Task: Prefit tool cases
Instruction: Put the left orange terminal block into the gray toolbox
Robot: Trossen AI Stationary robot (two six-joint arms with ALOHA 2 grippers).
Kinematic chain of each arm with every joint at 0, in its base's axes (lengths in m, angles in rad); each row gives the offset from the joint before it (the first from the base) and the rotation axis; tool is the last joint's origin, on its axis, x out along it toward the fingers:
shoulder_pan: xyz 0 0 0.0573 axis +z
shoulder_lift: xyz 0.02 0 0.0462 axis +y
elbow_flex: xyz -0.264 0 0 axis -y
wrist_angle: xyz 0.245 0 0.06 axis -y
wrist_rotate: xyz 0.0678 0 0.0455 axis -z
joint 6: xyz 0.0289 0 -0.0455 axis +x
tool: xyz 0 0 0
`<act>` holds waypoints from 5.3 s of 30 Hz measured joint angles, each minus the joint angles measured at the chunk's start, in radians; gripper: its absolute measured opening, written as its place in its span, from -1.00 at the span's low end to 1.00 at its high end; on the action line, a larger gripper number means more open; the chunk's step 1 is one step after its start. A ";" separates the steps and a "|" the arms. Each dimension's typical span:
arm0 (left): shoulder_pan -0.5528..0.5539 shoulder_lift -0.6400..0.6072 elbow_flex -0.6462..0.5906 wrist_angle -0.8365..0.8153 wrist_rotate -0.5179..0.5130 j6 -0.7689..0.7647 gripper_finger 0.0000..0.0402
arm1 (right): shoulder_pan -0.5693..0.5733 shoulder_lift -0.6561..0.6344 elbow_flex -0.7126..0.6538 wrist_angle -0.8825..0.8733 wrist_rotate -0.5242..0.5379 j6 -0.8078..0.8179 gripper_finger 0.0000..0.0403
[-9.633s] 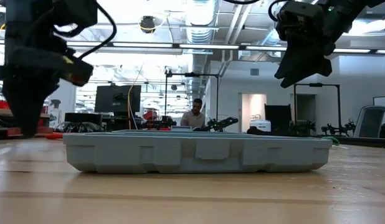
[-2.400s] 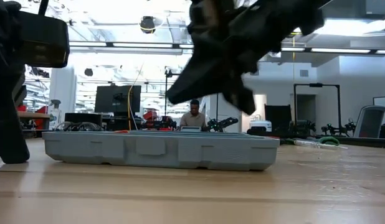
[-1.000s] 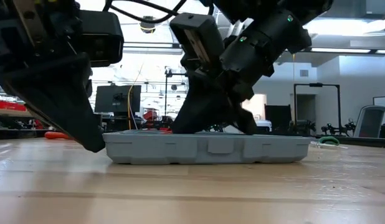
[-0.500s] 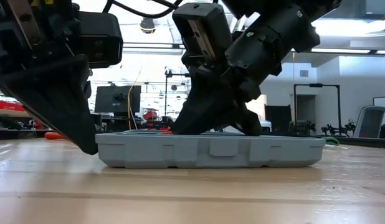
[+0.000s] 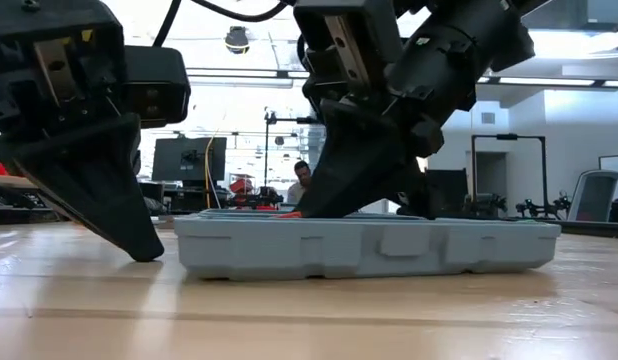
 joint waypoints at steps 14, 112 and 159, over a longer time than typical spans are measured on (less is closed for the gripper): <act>0.000 0.000 -0.014 0.045 0.006 0.009 -1.00 | 0.005 -0.059 -0.001 -0.096 0.032 -0.030 -1.00; 0.007 0.197 0.056 0.381 -0.014 0.011 -1.00 | -0.025 -0.054 -0.001 -0.070 0.013 -0.012 -1.00; 0.008 0.195 0.056 0.400 -0.012 0.030 -1.00 | -0.022 -0.008 0.002 -0.026 0.028 -0.047 -1.00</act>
